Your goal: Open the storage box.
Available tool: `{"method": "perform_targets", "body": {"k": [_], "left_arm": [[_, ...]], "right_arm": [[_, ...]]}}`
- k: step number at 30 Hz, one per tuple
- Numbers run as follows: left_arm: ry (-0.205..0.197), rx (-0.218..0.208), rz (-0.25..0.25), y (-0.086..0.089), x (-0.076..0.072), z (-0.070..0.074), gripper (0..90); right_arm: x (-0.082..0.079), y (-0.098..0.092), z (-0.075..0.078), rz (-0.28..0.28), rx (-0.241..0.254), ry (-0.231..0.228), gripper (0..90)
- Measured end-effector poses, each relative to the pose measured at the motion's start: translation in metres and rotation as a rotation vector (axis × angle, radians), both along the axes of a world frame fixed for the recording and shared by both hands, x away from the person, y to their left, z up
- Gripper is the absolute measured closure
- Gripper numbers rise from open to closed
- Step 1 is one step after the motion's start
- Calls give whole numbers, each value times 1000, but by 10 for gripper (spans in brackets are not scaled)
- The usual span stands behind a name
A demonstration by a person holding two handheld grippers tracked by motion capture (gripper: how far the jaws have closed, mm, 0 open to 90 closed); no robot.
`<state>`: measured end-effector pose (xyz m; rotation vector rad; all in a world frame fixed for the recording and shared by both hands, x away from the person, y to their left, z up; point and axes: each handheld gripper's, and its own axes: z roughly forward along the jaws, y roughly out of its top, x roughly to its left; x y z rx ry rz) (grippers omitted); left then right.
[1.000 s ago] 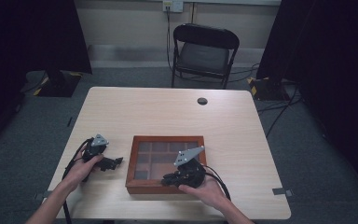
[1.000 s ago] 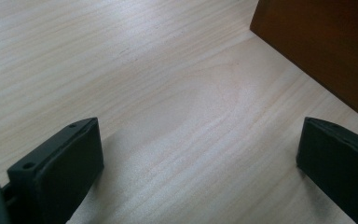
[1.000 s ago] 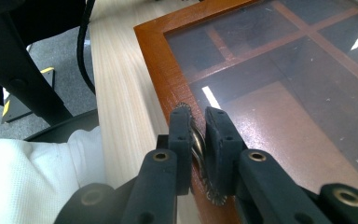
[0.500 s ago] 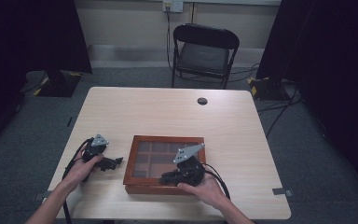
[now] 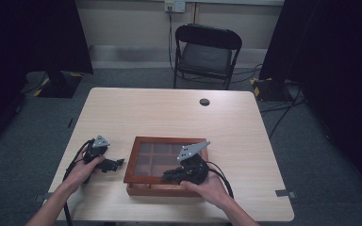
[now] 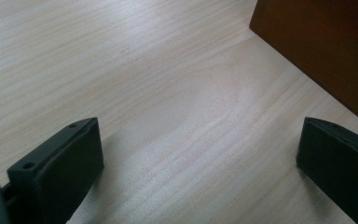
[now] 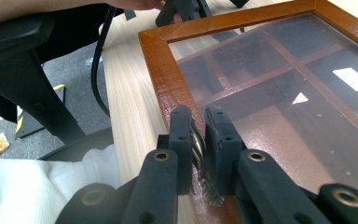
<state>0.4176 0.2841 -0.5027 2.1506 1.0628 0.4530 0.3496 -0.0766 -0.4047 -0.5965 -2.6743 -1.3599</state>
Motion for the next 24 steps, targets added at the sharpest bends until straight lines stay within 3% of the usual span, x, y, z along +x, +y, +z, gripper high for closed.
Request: {"method": "perform_targets", "body": {"k": [24], "left_arm": [[0,-1,0,0,0,0,0]], "right_arm": [[8,-1,27,-24,18,-23,818]]}}
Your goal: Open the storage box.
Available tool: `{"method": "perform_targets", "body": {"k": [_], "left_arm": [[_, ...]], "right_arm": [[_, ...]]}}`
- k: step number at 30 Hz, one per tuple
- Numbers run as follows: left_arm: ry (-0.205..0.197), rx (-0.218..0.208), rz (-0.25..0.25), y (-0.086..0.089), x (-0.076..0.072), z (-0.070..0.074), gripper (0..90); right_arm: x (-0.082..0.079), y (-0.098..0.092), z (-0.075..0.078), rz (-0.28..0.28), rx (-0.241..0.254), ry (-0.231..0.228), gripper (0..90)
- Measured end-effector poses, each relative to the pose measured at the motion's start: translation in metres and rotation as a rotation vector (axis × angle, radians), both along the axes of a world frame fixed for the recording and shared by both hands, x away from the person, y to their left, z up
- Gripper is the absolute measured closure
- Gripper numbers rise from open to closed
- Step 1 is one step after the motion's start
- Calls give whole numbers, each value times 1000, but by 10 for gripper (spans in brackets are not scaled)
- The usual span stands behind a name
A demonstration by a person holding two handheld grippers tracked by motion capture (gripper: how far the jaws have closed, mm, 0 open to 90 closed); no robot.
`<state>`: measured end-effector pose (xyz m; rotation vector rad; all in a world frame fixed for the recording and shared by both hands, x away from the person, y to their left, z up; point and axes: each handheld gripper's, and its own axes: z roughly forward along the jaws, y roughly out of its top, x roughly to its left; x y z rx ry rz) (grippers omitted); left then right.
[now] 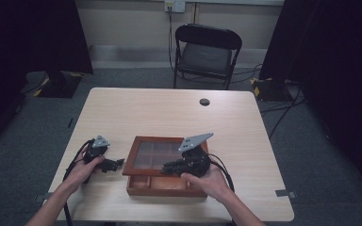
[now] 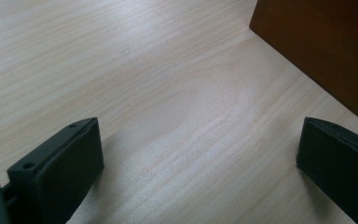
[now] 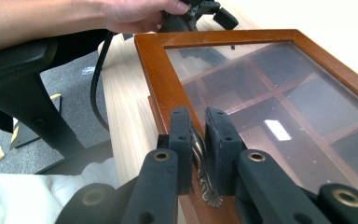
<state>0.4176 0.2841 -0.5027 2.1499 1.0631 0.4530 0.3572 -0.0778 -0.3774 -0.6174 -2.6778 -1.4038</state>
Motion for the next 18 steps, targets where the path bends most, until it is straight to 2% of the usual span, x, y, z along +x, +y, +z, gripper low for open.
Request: {"method": "perform_targets", "body": {"k": [3,18], "left_arm": [[2,-13,7,-1,0,0,0],[-1,-8,5,0,0,0,0]], "right_arm": [[1,0,3,-9,5,-4,818],[5,-1,12,-25,17,-8,818]]}}
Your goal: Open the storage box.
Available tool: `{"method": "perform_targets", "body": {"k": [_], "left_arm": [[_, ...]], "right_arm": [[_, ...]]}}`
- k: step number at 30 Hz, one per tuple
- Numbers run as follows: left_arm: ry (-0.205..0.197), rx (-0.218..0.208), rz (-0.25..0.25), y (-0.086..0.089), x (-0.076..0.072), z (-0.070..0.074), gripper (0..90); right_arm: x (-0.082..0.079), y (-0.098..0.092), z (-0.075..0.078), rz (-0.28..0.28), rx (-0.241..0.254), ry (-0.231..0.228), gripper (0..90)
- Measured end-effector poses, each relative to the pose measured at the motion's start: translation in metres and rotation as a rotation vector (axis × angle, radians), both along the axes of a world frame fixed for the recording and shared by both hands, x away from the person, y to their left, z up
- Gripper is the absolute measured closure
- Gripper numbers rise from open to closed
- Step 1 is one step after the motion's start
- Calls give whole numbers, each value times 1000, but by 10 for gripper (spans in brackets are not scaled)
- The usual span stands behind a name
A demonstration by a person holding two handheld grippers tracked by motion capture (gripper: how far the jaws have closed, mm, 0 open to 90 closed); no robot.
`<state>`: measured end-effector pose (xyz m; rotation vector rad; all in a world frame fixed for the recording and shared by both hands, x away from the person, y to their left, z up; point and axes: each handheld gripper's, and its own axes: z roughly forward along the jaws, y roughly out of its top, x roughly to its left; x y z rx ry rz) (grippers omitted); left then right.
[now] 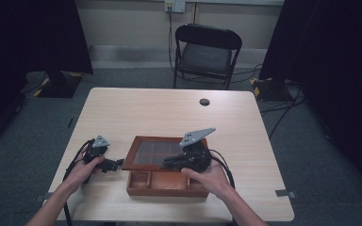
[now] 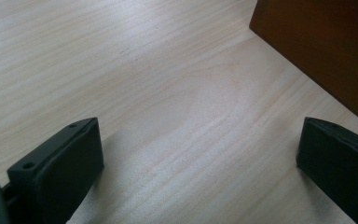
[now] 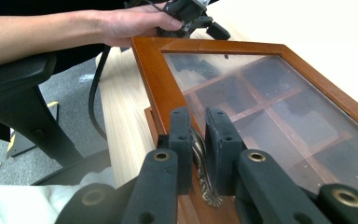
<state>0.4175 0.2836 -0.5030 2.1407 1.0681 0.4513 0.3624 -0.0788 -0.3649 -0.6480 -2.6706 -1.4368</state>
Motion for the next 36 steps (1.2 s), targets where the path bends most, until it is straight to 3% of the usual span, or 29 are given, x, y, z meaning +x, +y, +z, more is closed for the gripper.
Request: {"method": "perform_targets", "body": {"k": [36], "left_arm": [[0,0,0,0,0,0,0]], "right_arm": [[10,-1,18,-38,23,-7,818]]}}
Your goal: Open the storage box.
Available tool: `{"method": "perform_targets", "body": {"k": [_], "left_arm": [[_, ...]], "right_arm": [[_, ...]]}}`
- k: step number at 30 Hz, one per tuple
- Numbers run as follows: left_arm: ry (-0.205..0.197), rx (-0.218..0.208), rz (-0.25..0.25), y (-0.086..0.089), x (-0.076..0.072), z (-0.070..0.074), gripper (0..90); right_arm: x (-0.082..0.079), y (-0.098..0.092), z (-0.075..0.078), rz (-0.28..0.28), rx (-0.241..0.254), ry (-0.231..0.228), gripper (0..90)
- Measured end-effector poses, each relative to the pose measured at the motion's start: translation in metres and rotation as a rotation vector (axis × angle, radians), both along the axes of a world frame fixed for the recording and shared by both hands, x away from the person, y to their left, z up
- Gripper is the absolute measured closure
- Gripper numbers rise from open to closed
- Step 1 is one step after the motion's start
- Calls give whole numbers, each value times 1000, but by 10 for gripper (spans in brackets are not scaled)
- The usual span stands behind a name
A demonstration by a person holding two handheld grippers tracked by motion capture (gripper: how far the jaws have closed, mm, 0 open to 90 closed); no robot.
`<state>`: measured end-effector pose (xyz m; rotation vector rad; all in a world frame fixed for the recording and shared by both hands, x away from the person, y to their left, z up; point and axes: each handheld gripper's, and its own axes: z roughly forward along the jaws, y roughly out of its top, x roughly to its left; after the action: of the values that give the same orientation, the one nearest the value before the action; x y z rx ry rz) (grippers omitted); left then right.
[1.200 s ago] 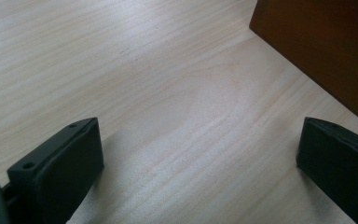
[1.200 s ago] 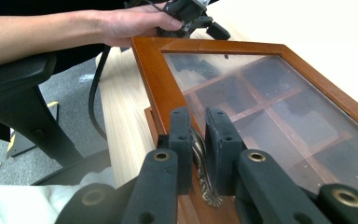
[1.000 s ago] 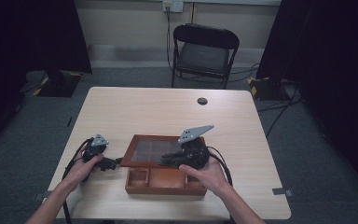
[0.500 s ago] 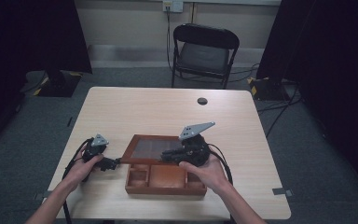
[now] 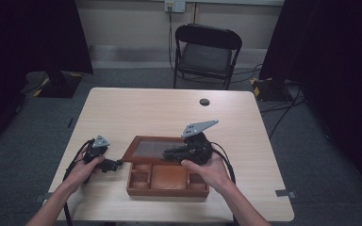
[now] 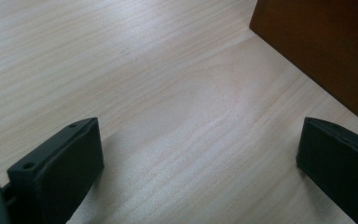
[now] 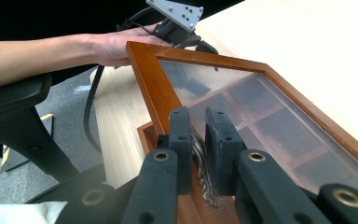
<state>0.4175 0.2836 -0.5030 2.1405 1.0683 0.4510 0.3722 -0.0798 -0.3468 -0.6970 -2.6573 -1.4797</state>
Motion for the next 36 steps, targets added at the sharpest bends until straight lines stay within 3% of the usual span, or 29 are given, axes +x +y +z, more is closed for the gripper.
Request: {"method": "perform_targets", "body": {"k": [36], "left_arm": [[1,10,-6,1,0,0,0]], "right_arm": [[11,-1,11,-19,20,11,818]]}}
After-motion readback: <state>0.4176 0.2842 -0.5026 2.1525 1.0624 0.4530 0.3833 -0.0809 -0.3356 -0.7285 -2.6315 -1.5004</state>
